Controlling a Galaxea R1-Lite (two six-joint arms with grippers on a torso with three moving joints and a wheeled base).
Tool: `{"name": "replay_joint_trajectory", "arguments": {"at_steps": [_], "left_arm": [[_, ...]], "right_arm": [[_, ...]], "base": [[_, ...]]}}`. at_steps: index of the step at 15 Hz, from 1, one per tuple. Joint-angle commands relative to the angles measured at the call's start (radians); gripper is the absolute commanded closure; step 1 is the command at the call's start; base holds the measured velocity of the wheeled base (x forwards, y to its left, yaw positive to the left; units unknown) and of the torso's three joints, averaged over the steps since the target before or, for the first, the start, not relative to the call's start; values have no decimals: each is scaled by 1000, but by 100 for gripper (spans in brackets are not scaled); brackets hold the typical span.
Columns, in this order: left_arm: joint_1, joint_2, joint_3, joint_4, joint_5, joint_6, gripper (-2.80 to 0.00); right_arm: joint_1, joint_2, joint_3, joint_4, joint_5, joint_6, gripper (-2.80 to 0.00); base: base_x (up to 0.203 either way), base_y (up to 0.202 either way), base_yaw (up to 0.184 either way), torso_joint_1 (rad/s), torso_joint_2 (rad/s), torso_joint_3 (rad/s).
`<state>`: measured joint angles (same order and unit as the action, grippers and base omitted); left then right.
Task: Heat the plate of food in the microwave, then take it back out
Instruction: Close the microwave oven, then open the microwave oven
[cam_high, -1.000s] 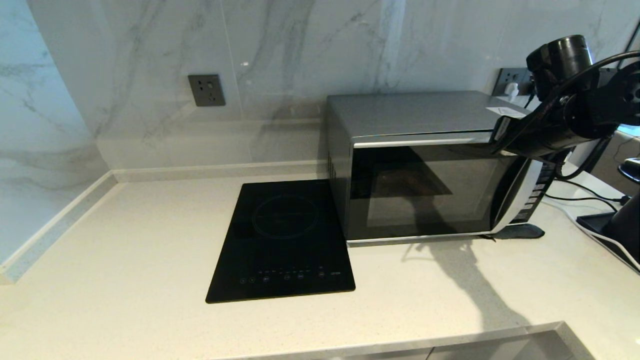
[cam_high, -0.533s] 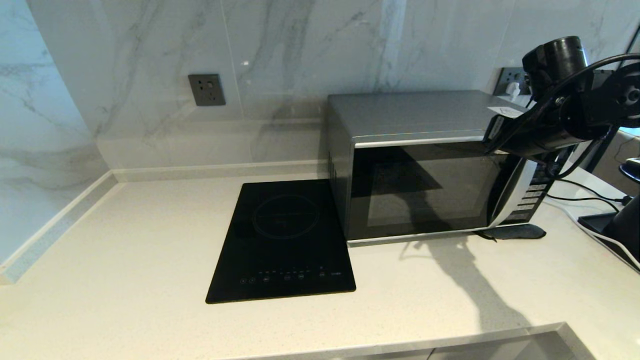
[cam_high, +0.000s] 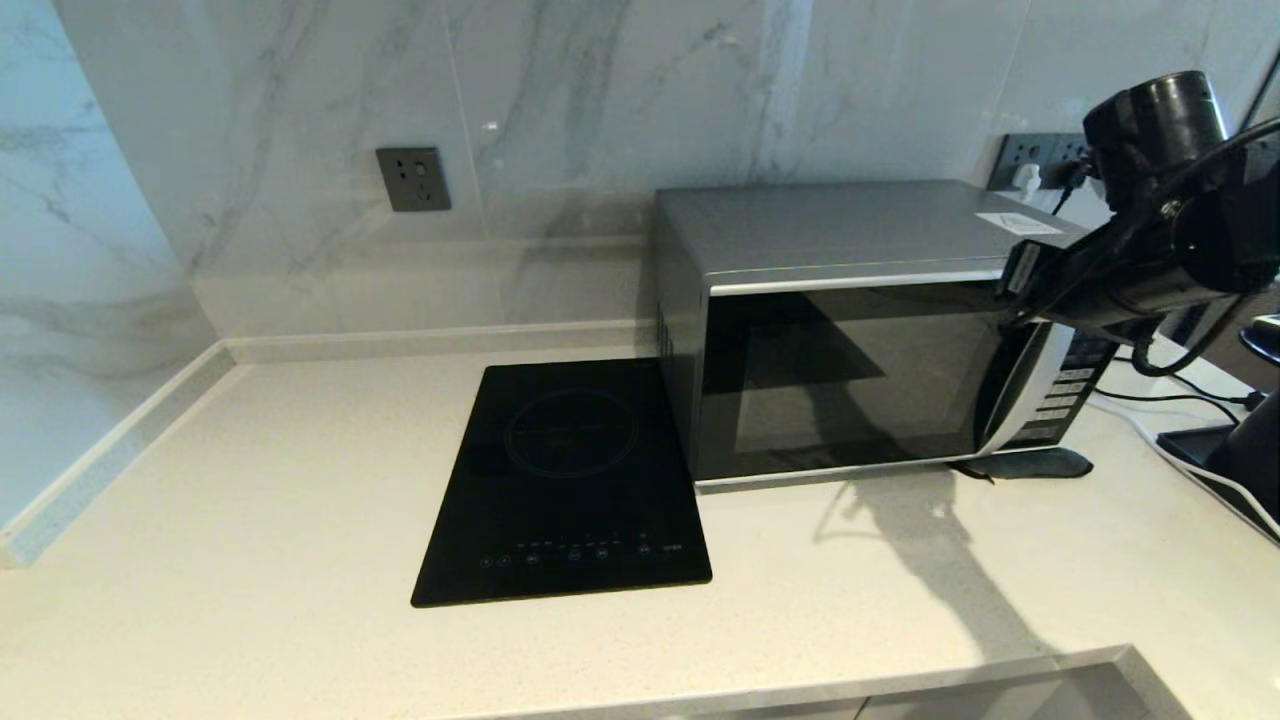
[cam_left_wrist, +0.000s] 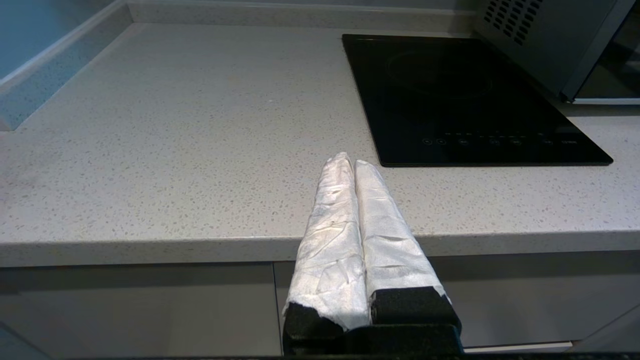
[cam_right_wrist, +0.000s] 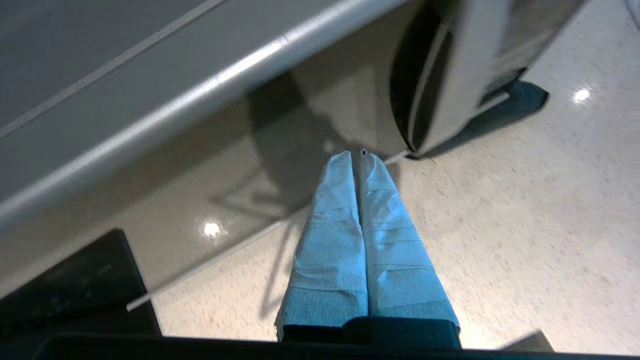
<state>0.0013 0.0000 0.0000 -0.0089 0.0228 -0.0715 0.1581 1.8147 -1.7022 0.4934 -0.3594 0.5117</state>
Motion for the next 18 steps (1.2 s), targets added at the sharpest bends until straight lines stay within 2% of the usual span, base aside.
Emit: {"name": "replay_joint_trajectory", "arguments": {"at_steps": [1,6,10,14,18], "left_arm": [[0,2,0,0,0,-1,0],[0,2,0,0,0,-1,0],[0,2,0,0,0,-1,0],[0,2,0,0,0,-1,0],[0,2,0,0,0,-1,0]], "right_arm": [[-1,-125,91,4,-3,1,0],[-8,-382,340,5,-2,-7,0],[-29,-644,554,5,13,-71,0],[-135,-915,717,9,80,-110,0],[-191,-1196,838,54,171,-178,0]], "base": [[0,0,0,0,0,0],[0,0,0,0,0,0],[0,0,0,0,0,0],[0,0,0,0,0,0],[0,0,0,0,0,0]]}}
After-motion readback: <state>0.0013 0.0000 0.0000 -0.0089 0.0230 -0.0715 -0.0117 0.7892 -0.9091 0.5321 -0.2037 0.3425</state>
